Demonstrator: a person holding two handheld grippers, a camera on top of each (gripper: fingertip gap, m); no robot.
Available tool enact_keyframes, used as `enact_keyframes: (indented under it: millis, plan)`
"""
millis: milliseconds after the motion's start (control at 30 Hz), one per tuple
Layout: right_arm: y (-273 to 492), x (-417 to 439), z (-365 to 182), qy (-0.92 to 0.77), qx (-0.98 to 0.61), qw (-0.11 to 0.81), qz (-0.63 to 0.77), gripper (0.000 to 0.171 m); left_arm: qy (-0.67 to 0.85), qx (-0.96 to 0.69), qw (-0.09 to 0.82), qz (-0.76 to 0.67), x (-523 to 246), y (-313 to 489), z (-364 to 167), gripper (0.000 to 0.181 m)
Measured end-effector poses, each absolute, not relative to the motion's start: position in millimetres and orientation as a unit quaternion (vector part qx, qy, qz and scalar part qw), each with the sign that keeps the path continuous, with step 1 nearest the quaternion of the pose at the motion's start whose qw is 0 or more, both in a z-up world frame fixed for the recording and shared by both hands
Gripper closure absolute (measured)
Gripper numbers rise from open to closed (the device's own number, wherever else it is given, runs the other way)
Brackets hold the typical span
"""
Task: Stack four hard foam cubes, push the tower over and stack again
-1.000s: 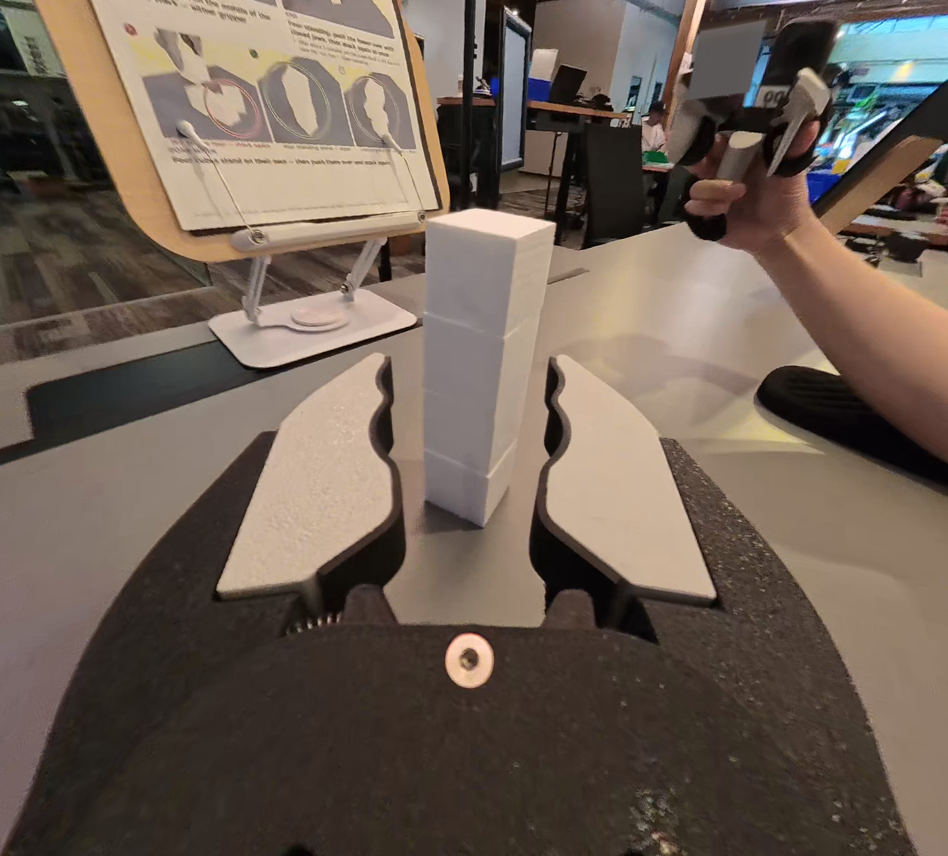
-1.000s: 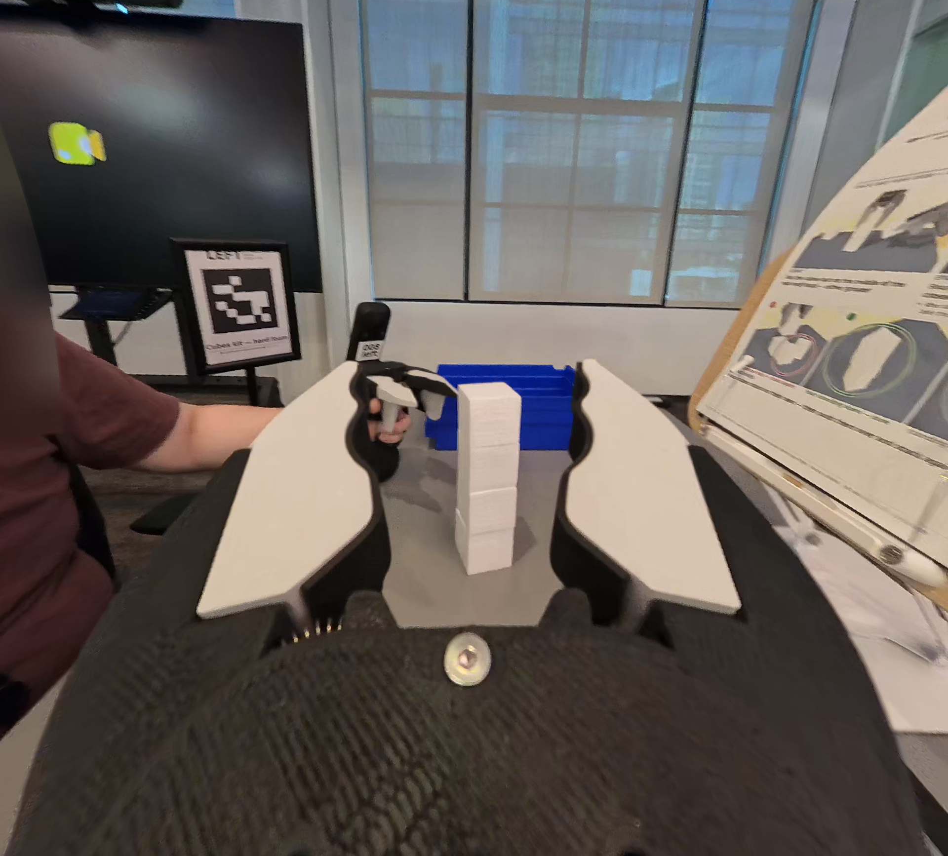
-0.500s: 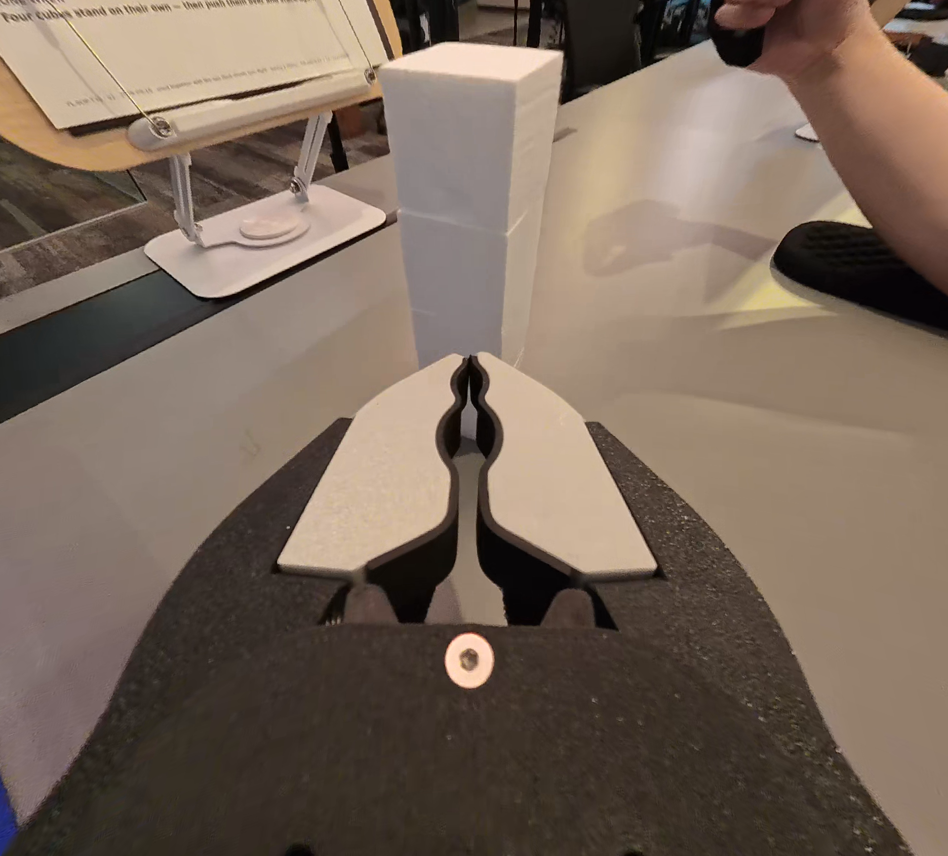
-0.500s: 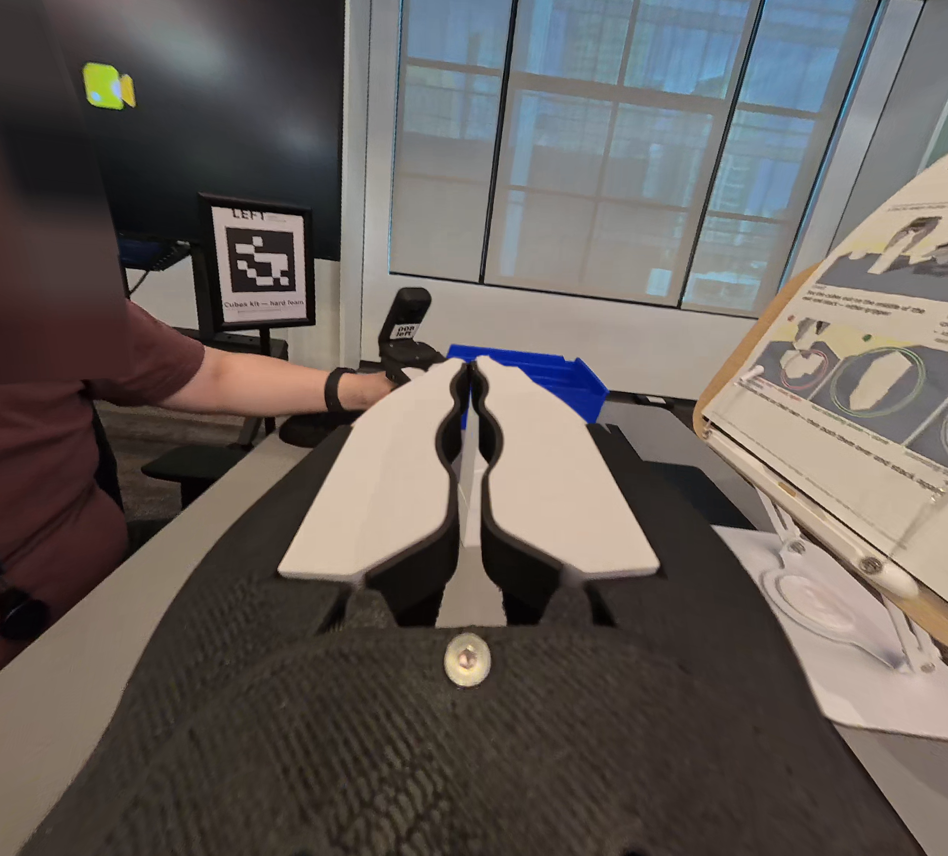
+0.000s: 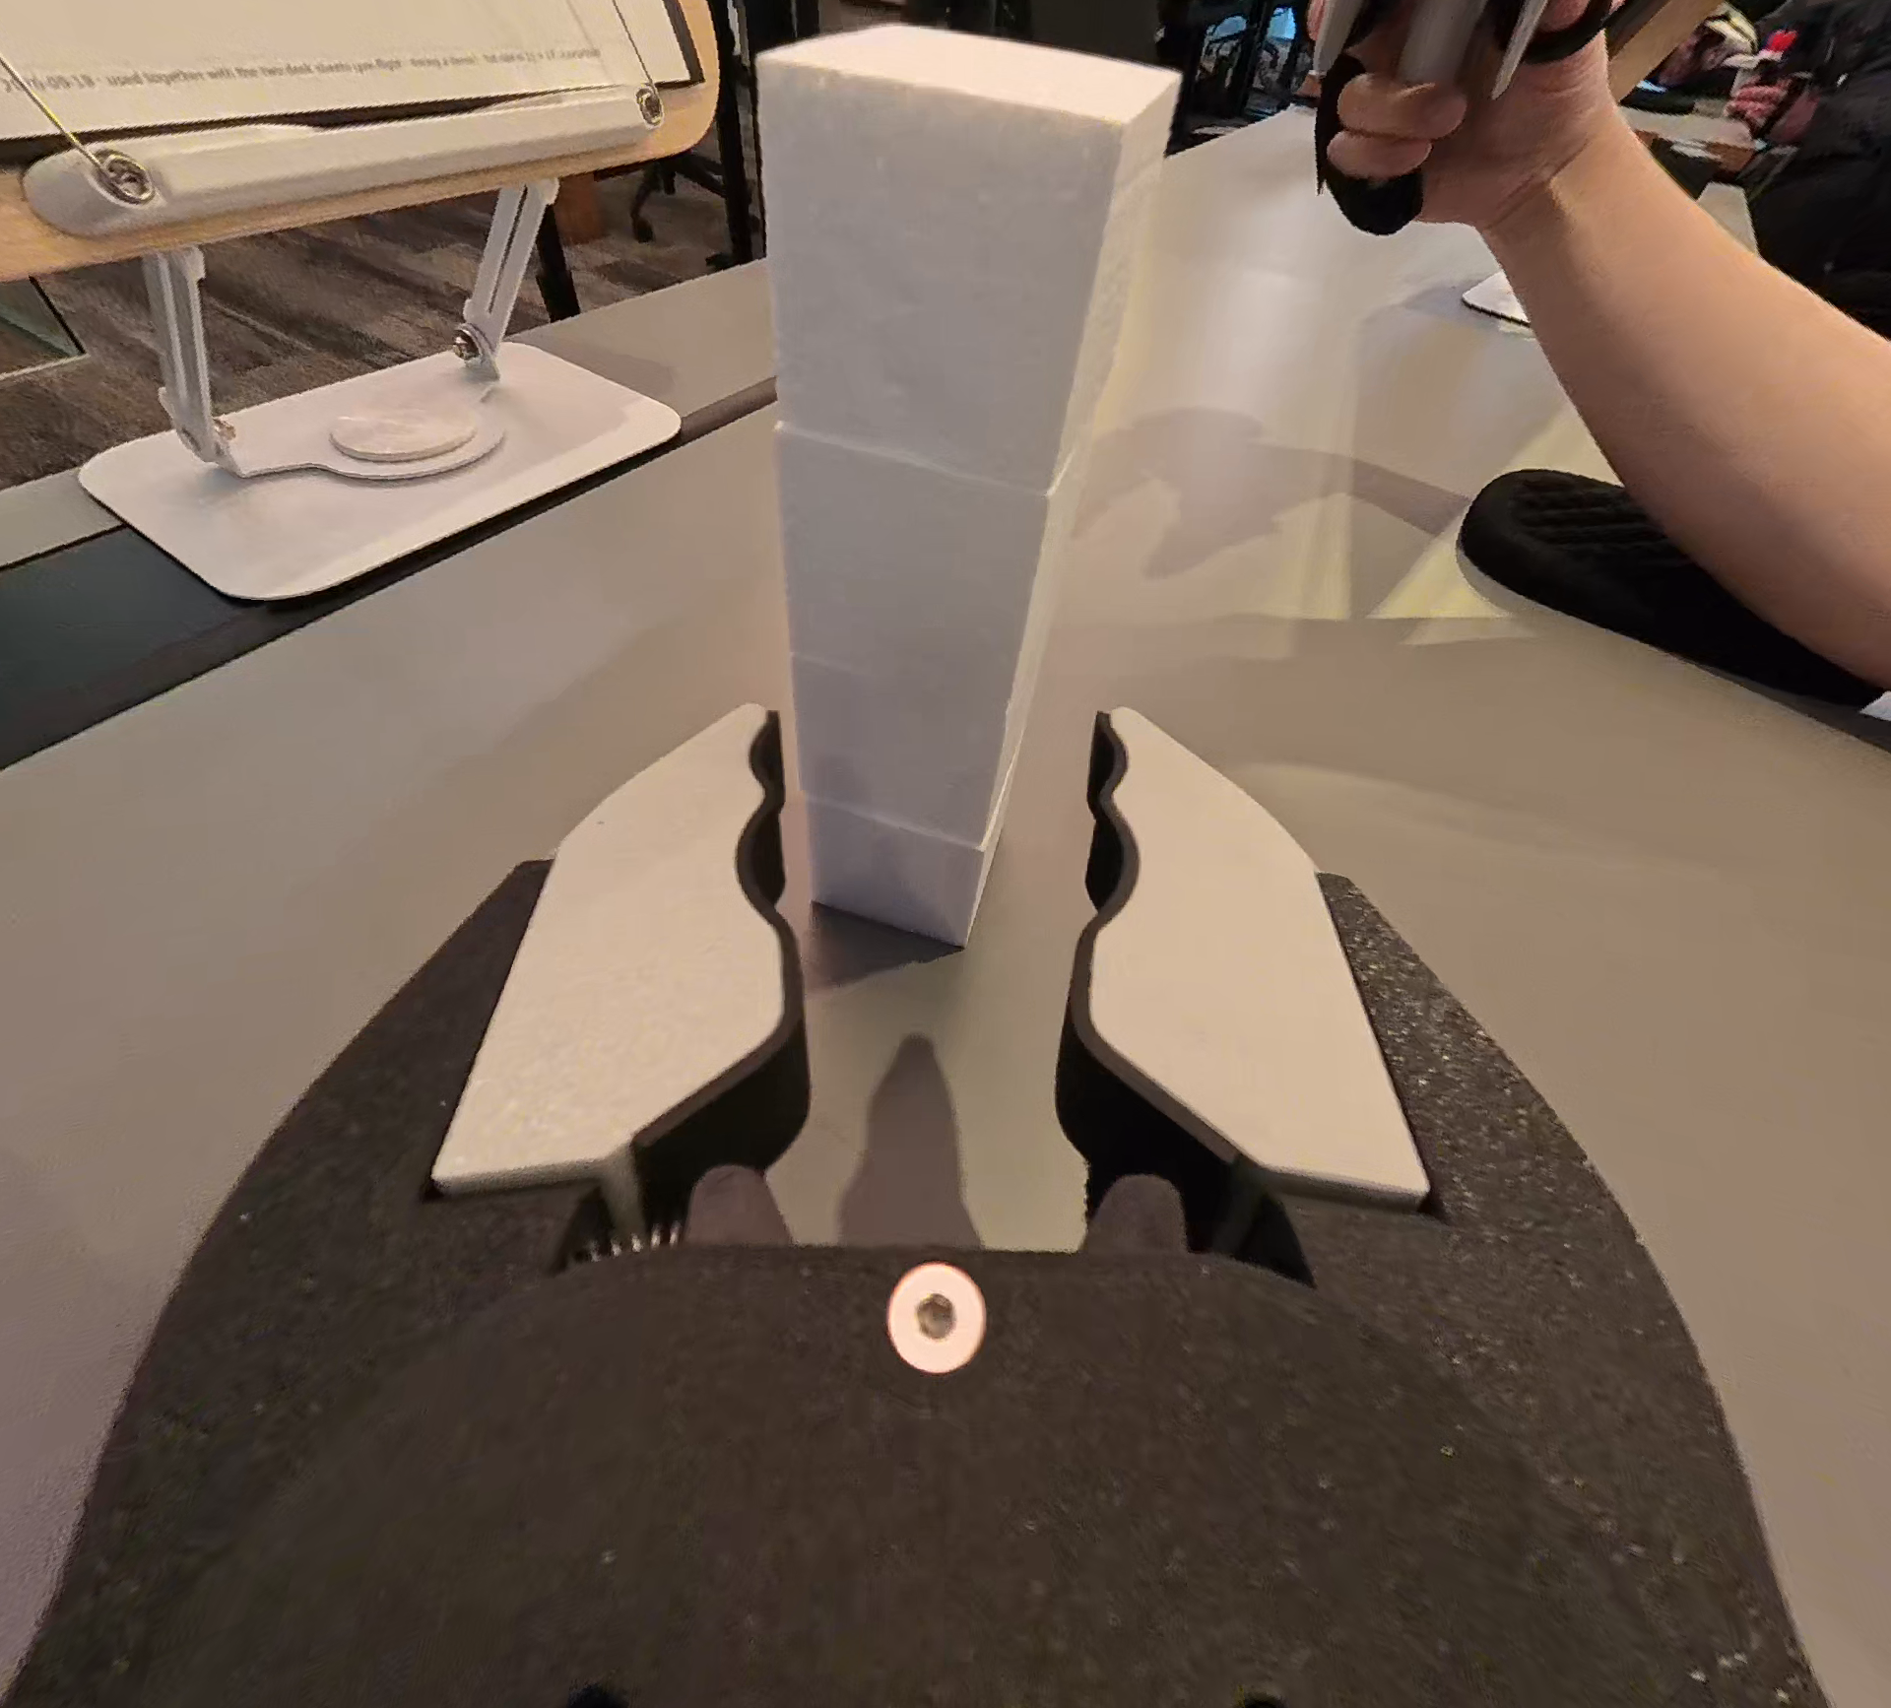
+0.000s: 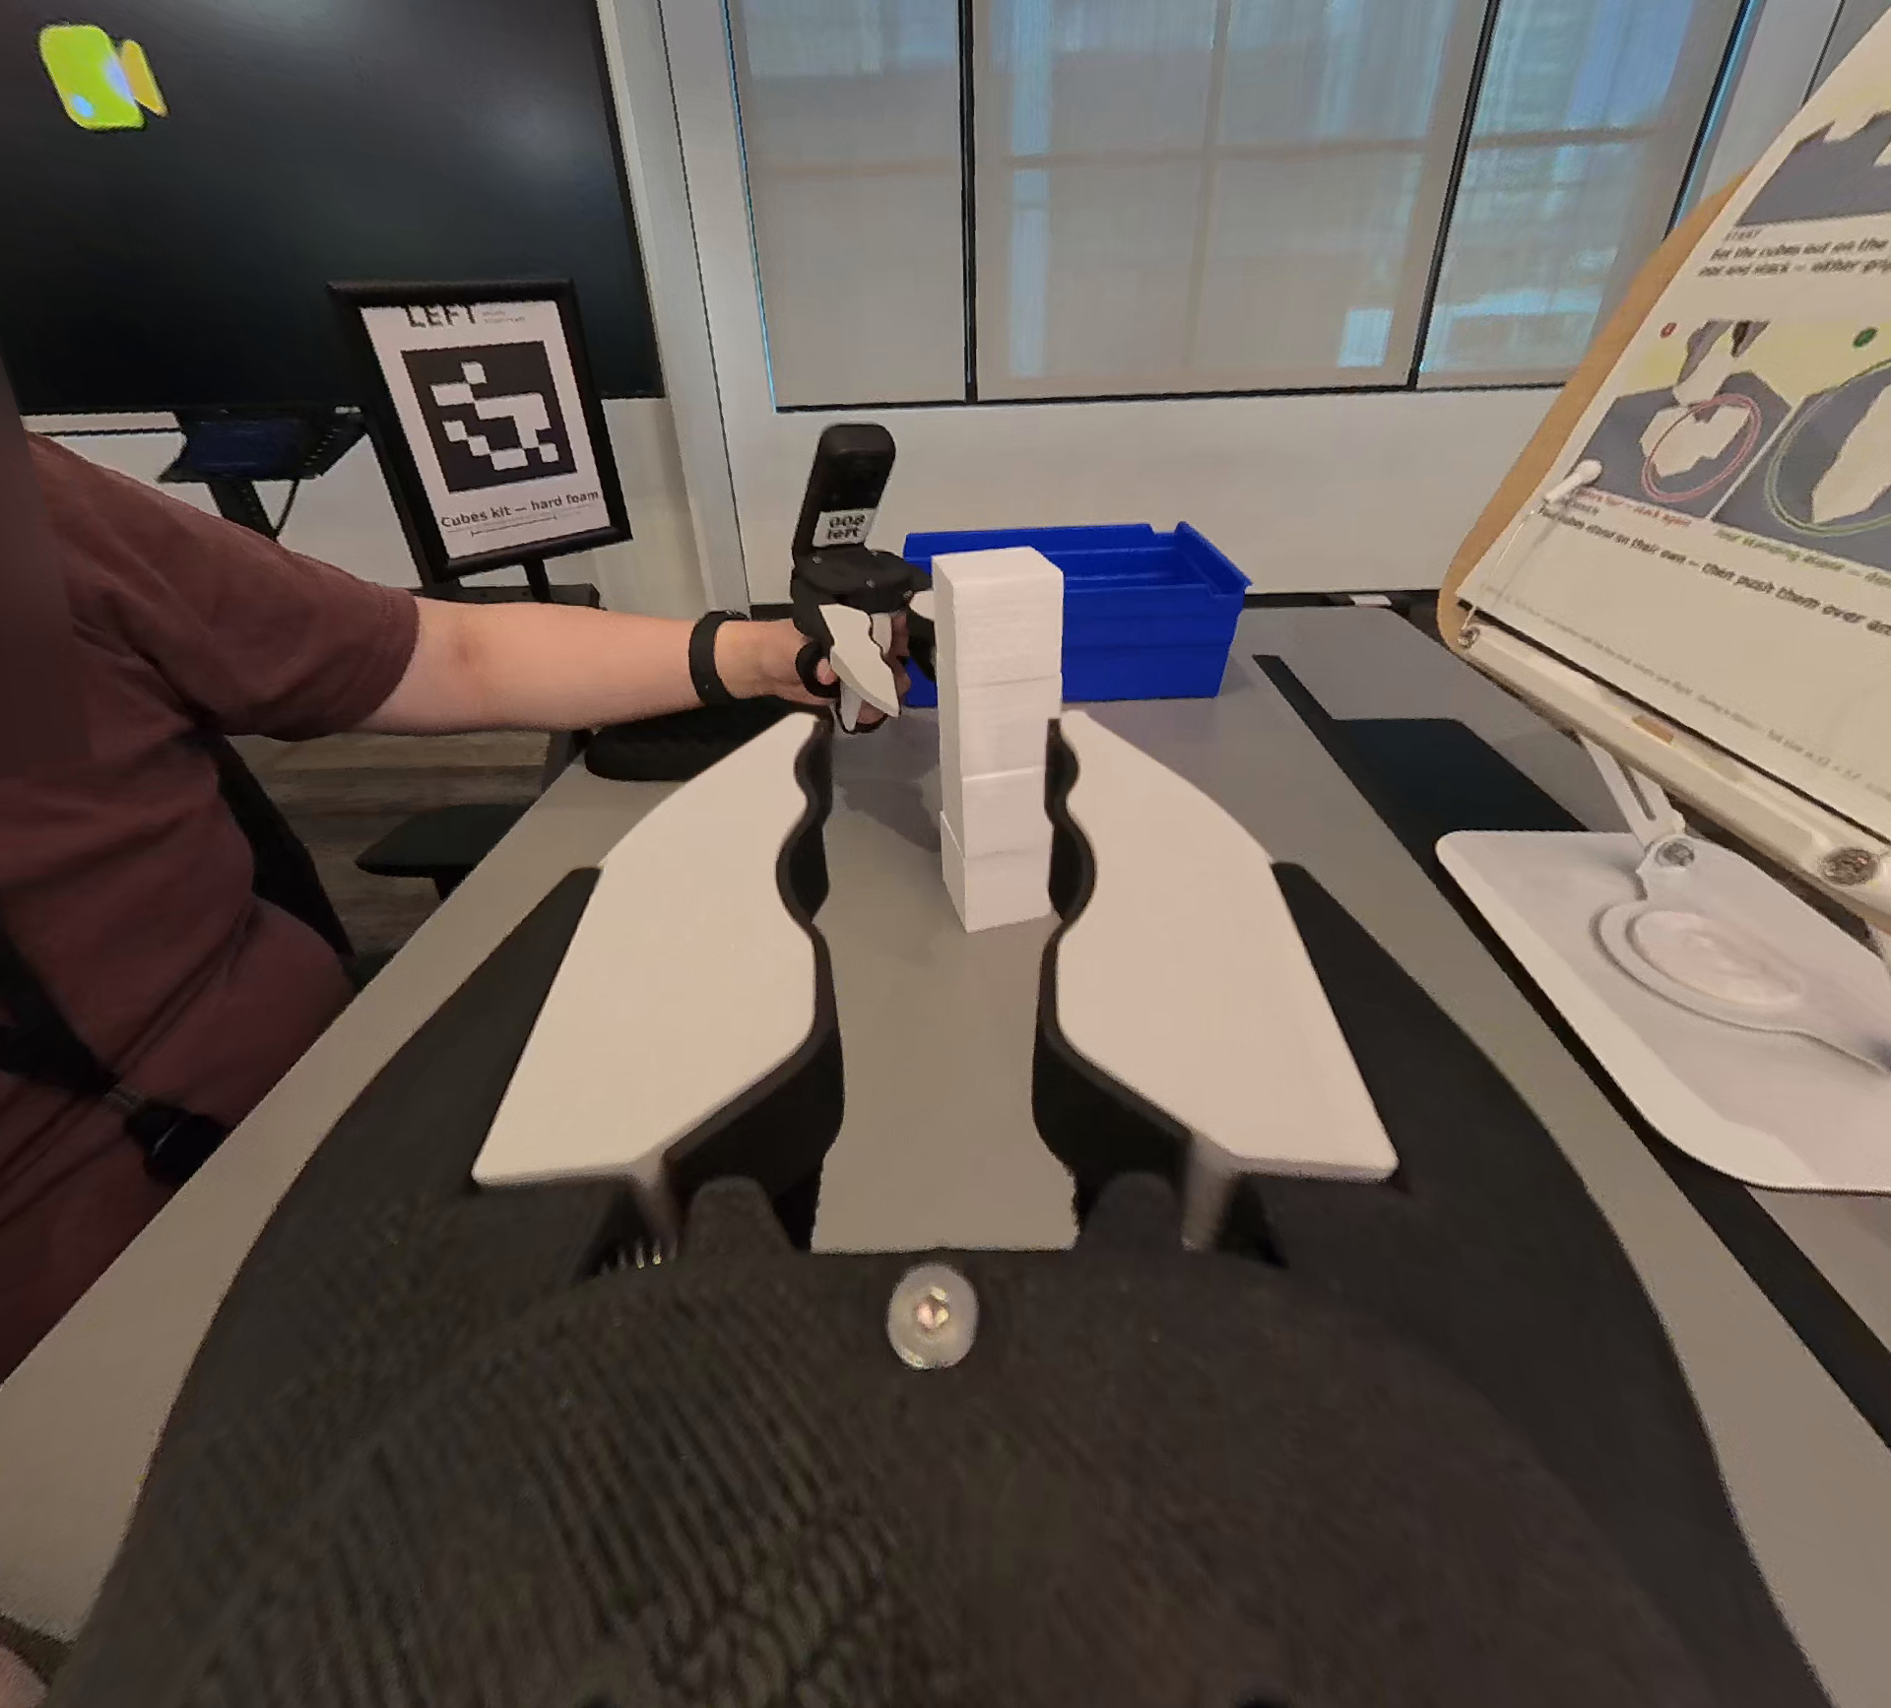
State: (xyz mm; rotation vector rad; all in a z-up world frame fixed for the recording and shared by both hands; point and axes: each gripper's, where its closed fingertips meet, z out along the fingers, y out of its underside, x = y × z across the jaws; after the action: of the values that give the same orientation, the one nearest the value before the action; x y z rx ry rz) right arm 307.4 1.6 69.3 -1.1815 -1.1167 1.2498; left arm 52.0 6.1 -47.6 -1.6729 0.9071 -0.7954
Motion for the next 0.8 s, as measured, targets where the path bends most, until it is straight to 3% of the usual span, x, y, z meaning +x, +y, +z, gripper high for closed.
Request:
enact_keyframes:
  millis: [100, 167, 267, 533, 800]
  plan:
    - [6, 306, 64, -0.470, -0.508, 0.521, 0.499, 0.133, 0.365, -0.702, 0.530, -0.305, 40, 9, -48, 0.147]
    - [11, 307, 61, -0.469, -0.521, 0.522, 0.485, 0.142, 0.346, -0.733, 0.526, -0.258, 23, 16, -54, 0.181]
    - [16, 313, 59, -0.466, -0.539, 0.523, 0.468, 0.154, 0.314, -0.801, 0.463, -0.212, 5, 24, -67, 0.181]
    - [14, 331, 57, -0.467, -0.564, 0.528, 0.430, 0.154, 0.297, -0.906, 0.274, -0.126, 4, 25, -95, 0.181]
    - [11, 339, 61, -0.462, -0.555, 0.534, 0.440, 0.153, 0.316, -0.905, 0.259, -0.118, 31, 32, -90, 0.181]
